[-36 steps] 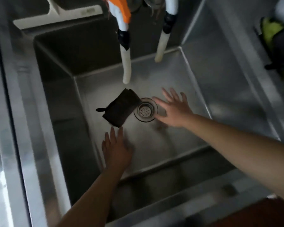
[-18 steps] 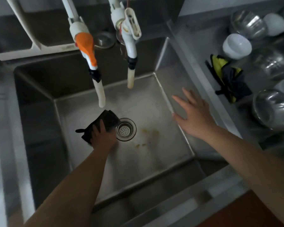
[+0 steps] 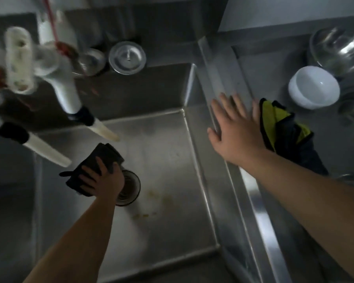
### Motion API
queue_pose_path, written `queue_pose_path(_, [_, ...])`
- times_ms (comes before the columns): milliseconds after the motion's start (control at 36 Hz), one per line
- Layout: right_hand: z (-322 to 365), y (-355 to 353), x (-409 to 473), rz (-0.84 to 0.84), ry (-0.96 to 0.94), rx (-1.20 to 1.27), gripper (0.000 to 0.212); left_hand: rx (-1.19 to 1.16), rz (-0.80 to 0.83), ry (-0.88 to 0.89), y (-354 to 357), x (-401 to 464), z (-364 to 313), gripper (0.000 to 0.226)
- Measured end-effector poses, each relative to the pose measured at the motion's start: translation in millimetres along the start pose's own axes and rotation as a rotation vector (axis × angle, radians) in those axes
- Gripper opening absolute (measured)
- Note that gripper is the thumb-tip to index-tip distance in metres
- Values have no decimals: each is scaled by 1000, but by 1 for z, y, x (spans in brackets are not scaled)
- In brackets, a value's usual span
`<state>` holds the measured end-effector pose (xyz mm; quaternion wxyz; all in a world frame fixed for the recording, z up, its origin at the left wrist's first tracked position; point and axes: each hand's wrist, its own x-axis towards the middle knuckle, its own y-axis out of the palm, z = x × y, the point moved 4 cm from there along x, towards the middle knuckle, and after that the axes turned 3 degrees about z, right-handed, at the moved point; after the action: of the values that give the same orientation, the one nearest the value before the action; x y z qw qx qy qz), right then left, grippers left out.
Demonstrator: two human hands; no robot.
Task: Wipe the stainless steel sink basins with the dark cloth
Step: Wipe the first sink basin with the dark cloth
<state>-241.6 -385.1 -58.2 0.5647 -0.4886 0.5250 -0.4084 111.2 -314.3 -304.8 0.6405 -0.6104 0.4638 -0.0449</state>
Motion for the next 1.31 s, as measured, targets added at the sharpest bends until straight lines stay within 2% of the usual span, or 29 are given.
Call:
queue_pose_path(56, [-2, 5, -2, -52, -34, 12, 67, -60, -12, -80, 8, 2, -27, 74])
queue_pose_path(111, [-4, 7, 1, -94, -35, 44, 66, -63, -58, -70, 14, 4, -62, 72])
queue_pose_path(250, [-4, 13, 6, -115, -42, 65, 67, 21, -33, 108, 28, 7, -153, 72])
queue_pose_path(333, [-3, 14, 6, -127, -41, 68, 67, -15, -67, 161, 38, -8, -203, 65])
queue_pose_path(444, [-3, 14, 8, -111, -43, 69, 70, 79, -9, 262, 60, -36, -248, 60])
queue_pose_path(528, [-3, 13, 8, -108, -42, 66, 72, 80, 102, 386, 73, -50, -270, 60])
queue_pose_path(611, [-2, 13, 9, -109, -38, 57, 72, 147, 160, 439, 71, -49, -269, 62])
queue_pose_path(750, [0, 11, 8, -96, -26, 42, 72, 343, 269, 641, 63, -49, -240, 59])
queue_pose_path(889, [2, 8, 8, -73, -25, 6, 71, 547, 374, 878, 85, -90, -164, 62])
queue_pose_path(1000, [2, 7, 7, -91, -29, -12, 70, 585, 336, 1045, 99, -140, -97, 66])
queue_pose_path(1083, [2, 7, 7, -108, -31, -18, 69, 555, 265, 1105, 104, -157, -71, 58])
queue_pose_path(1167, [1, 7, 7, -122, -30, -14, 68, 457, 236, 1062, 101, -155, -73, 48])
queue_pose_path(1306, [0, 7, 8, -139, -37, -5, 69, 348, 190, 691, 94, -124, -124, 53])
